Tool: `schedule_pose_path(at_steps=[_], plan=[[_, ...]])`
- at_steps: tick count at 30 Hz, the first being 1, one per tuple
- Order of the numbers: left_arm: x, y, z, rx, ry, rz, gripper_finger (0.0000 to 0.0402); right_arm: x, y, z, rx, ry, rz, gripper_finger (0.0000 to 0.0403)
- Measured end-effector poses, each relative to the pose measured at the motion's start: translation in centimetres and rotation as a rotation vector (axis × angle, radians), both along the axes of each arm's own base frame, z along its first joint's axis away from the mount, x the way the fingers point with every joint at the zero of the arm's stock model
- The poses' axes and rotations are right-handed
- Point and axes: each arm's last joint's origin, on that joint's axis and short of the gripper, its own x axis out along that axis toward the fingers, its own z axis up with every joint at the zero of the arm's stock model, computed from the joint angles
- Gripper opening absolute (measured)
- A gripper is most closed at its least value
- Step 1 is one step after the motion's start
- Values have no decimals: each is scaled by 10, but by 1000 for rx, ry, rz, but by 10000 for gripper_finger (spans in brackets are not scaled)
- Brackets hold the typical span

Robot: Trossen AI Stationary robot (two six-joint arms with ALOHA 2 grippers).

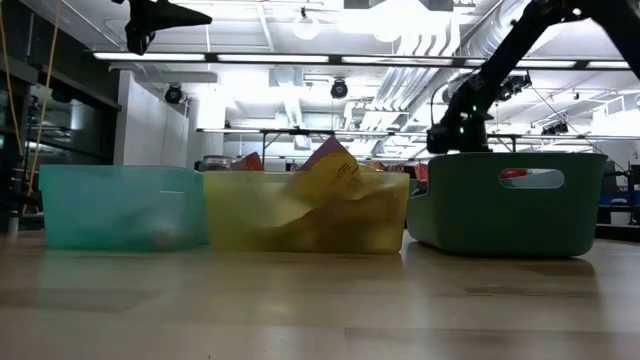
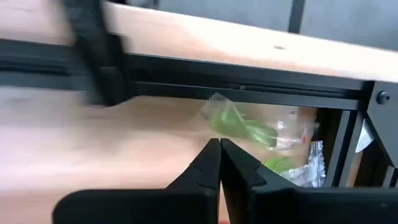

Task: Sort candy
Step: Put the green gummy into the green bin

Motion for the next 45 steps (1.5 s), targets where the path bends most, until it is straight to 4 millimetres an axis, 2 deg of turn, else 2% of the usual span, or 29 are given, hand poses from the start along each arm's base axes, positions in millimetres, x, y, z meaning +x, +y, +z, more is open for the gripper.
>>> schedule_pose_path(at_steps=[6, 13, 16, 24, 26, 29, 32, 35, 39, 42, 43, 45], plan=[[0, 0, 0, 2, 2, -1, 200, 6, 11, 38, -107, -81, 29, 7], [0, 0, -2, 6, 19, -2, 200, -10, 6, 35, -56, -106, -11, 22], [0, 0, -2, 6, 19, -2, 200, -11, 3, 30, -42, -114, -28, 59], [0, 0, -2, 6, 19, -2, 200, -9, -3, 8, -30, -54, -125, 208], [0, 0, -2, 6, 19, -1, 200, -8, -6, 4, -46, -48, -148, 228], [0, 0, -2, 6, 20, -2, 200, -6, -9, -5, -33, -67, -164, 237], [0, 0, -2, 6, 20, -2, 200, -6, -9, -14, -3, -55, -175, 231], [0, 0, -2, 5, 19, -1, 200, -6, -8, -21, 36, -29, -177, 206], [-1, 0, -2, -2, 17, 0, 200, -6, -6, -22, 59, -10, -169, 123], [-3, 0, 0, -14, 6, -41, 200, -4, -1, -14, 64, -16, -121, 34], [-5, 0, 2, -21, -3, -66, 200, -2, -1, -8, 51, -29, -99, 19], [-9, 0, 5, -33, -25, -98, 200, 4, -2, 10, 3, -67, -62, 19]])
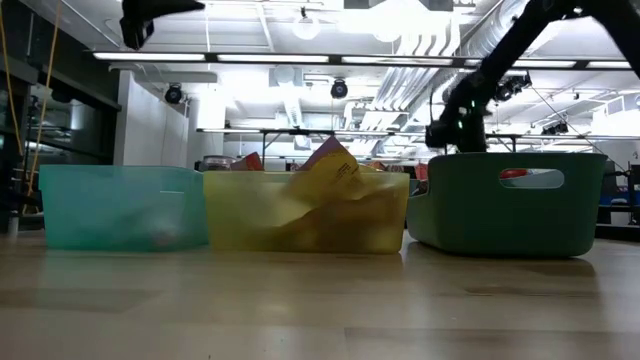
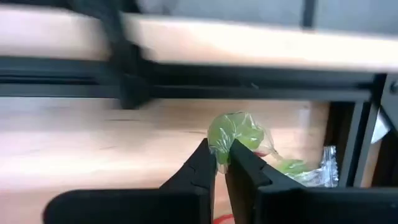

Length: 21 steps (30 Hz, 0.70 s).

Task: Sort candy
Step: Put the green gummy into the green bin

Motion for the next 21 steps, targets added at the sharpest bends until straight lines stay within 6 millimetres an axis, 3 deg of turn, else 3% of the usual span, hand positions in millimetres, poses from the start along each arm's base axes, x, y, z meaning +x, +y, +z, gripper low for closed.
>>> schedule_pose_path(at_steps=[4, 7, 12, 16, 21], plan=[[-10, 3, 7, -17, -54, -10, 200, 15, 7, 41, -82, -131, 100, 10], [-16, 5, 11, -21, -79, -5, 200, 34, 20, 83, -192, -319, 240, 7], [-17, 5, 11, -8, -82, -7, 200, 82, 68, 136, -312, -667, 531, 3], [-16, 5, 11, 23, -72, -10, 200, 133, 126, 150, -341, -788, 760, 4], [-16, 5, 11, 51, -68, -11, 200, 199, 208, 141, -336, -925, 1050, 3]])
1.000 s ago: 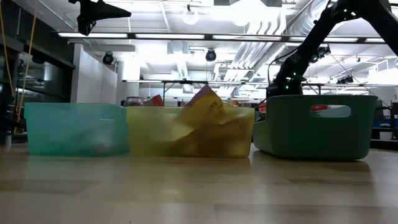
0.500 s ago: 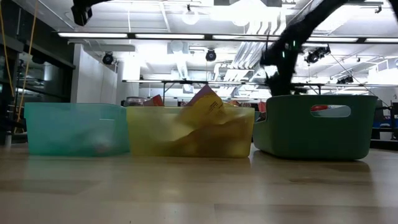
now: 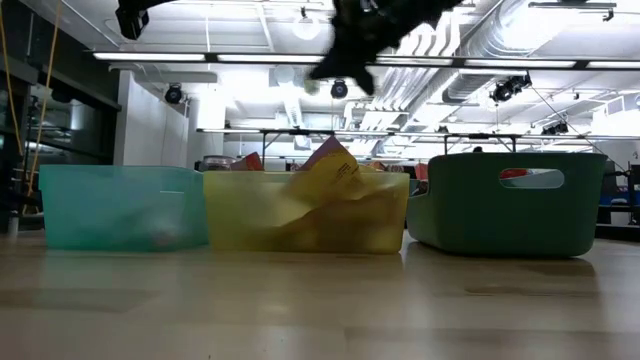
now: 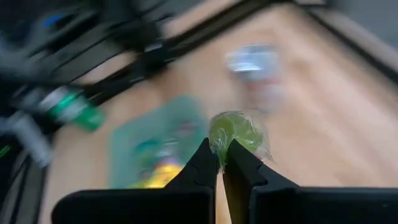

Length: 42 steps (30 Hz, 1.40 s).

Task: Sort candy
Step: Put the green gummy into the green bin

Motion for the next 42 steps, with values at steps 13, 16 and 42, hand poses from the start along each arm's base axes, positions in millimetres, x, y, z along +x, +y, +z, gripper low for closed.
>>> schedule_pose_path(at_steps=[13, 16, 42], plan=[[0, -1, -1, -3, 15, -35, 200, 104, 140, -78, -71, -269, 355, 4], [0, -1, -2, -3, 15, -36, 200, 117, 147, -79, -109, -292, 353, 5], [0, 0, -2, -24, 13, 19, 200, 129, 133, -90, -106, -132, 334, 62]])
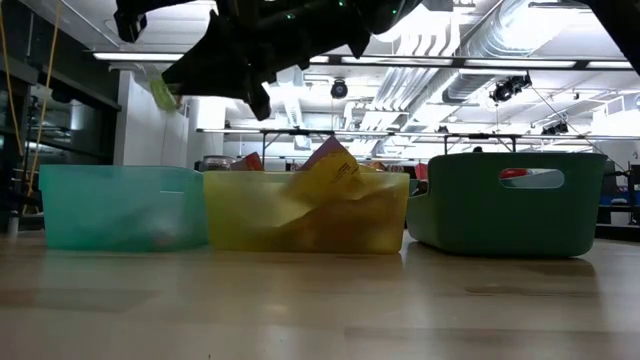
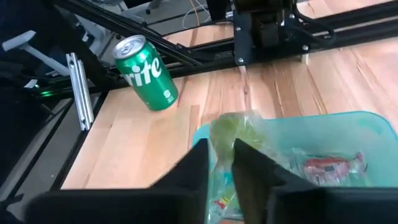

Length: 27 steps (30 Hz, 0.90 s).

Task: Sort candy
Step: Put the green gummy into the green bin

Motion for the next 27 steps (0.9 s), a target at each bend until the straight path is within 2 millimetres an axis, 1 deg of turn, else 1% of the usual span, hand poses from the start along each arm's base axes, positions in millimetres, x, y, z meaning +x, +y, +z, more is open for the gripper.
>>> schedule_pose_path(at_steps=[6, 8, 10, 13, 16, 19, 20, 23, 27], plan=[[0, 0, -1, 10, 7, 7, 200, 0, -2, -1, -3, 11, -50, 179], [0, 0, 0, 11, 7, 7, 200, 0, -4, -1, -3, 11, -45, 207], [0, 0, -1, 12, 7, 7, 200, 0, -7, -1, 1, 10, -31, 223], [0, 0, 0, 18, 8, 7, 200, -1, -15, 2, 14, 4, 6, 230], [0, 0, -1, 19, 9, 7, 200, -7, -29, 15, 21, 1, -9, 232], [0, 0, -1, 21, 13, 7, 200, -19, -51, 31, -6, 32, -40, 232], [0, 0, -1, 21, 14, 7, 200, -25, -59, 37, -21, 52, -51, 232], [0, 0, -1, 35, 18, 8, 200, -47, -84, 64, -76, 60, -88, 232], [0, 1, -1, 41, 21, 28, 200, -85, -115, 100, -192, 108, -205, 232]])
